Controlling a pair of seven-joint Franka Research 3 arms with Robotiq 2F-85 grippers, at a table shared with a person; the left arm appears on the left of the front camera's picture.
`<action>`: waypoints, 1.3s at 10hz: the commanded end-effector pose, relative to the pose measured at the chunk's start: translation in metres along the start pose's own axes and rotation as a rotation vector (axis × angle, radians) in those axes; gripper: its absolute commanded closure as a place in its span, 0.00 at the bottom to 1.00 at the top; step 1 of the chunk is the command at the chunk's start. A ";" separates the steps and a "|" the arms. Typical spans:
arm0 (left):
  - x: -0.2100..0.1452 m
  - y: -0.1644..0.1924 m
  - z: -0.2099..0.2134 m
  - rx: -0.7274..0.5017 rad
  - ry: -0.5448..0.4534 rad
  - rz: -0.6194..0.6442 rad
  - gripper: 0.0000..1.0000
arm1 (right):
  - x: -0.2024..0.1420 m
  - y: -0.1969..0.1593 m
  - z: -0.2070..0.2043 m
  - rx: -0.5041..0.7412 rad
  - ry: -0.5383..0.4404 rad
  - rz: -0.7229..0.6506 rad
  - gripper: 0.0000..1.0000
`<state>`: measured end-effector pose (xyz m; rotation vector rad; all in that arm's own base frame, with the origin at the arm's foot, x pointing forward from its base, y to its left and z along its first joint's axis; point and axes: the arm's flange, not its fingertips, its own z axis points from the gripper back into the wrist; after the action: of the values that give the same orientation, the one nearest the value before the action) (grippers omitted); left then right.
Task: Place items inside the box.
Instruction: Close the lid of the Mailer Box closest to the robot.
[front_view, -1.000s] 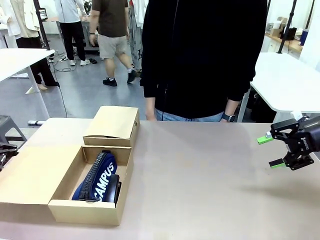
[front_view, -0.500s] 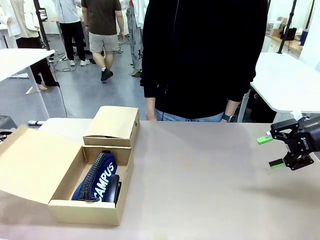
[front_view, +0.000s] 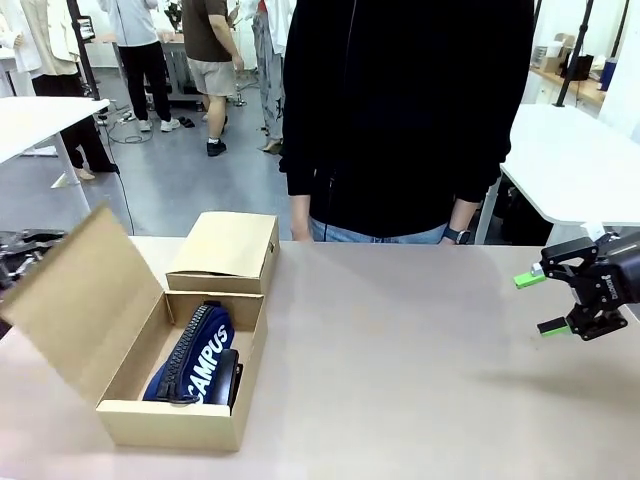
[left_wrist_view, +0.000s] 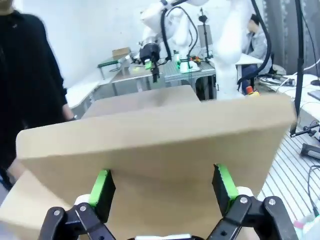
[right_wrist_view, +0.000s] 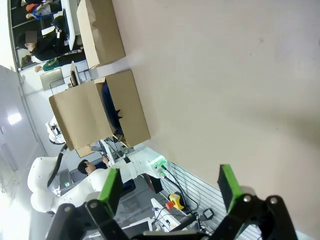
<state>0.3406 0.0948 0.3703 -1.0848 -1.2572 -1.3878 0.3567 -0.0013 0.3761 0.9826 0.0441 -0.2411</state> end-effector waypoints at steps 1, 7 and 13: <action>-0.027 -0.018 -0.054 0.044 0.055 -0.125 0.00 | -0.001 0.003 0.001 0.014 -0.003 -0.020 0.00; -0.080 -0.043 -0.152 -0.026 0.221 -0.117 0.00 | -0.001 0.003 0.001 0.014 -0.003 -0.020 0.00; -0.111 -0.047 -0.152 -0.061 0.363 -0.064 0.00 | -0.001 0.003 0.001 0.014 -0.003 -0.020 0.00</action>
<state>0.3649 -0.0461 0.3054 -0.8297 -0.9830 -1.5417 0.3566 -0.0014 0.3767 0.9831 0.0429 -0.2415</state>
